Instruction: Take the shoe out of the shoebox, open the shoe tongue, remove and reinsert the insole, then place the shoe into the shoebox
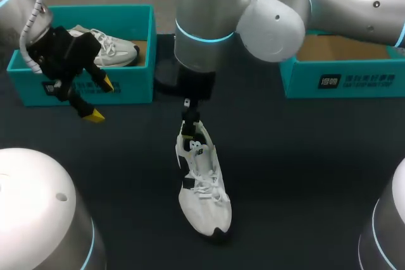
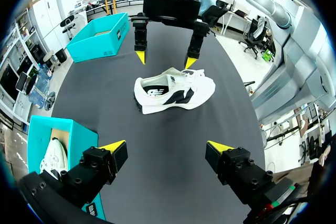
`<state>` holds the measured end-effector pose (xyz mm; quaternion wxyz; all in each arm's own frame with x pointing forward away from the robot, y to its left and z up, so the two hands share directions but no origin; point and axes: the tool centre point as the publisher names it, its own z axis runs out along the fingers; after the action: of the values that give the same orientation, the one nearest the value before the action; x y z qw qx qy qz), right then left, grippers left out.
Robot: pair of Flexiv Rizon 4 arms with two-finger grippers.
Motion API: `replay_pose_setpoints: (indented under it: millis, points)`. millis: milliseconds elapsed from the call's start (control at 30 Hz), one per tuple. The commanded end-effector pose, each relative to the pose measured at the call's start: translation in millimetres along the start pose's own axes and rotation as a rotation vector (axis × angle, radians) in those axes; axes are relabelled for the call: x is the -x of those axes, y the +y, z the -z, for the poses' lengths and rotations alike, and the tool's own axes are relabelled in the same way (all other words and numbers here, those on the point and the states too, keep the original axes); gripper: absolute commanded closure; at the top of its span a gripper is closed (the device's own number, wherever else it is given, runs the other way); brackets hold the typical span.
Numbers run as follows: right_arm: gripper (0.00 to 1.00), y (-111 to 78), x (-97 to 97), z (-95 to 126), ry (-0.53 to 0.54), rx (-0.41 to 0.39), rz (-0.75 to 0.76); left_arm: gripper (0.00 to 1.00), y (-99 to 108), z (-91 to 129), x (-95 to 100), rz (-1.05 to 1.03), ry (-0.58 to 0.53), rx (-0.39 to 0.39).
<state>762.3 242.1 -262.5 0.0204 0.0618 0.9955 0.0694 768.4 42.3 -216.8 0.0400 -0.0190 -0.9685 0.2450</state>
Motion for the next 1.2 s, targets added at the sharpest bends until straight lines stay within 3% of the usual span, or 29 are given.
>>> replay_pose_setpoints:
  millis: [33,467,867,1200]
  points:
    - [0.0,-1.4,9.3,-7.4,0.092,-0.017,0.47,0.0,0.3,0.3,-0.1,0.0,0.001,0.002]
    - [0.0,6.4,29.0,-39.5,0.011,-0.065,0.419,0.0,0.3,0.3,-0.1,0.0,0.001,0.002]
    - [0.0,-8.6,48.4,-57.1,-0.017,-0.088,0.313,0.0,0.3,0.3,-0.1,0.0,0.001,0.002]
    - [0.0,-8.4,72.3,-81.6,-0.005,-0.081,0.293,0.0,0.3,0.3,-0.1,0.0,0.001,0.002]
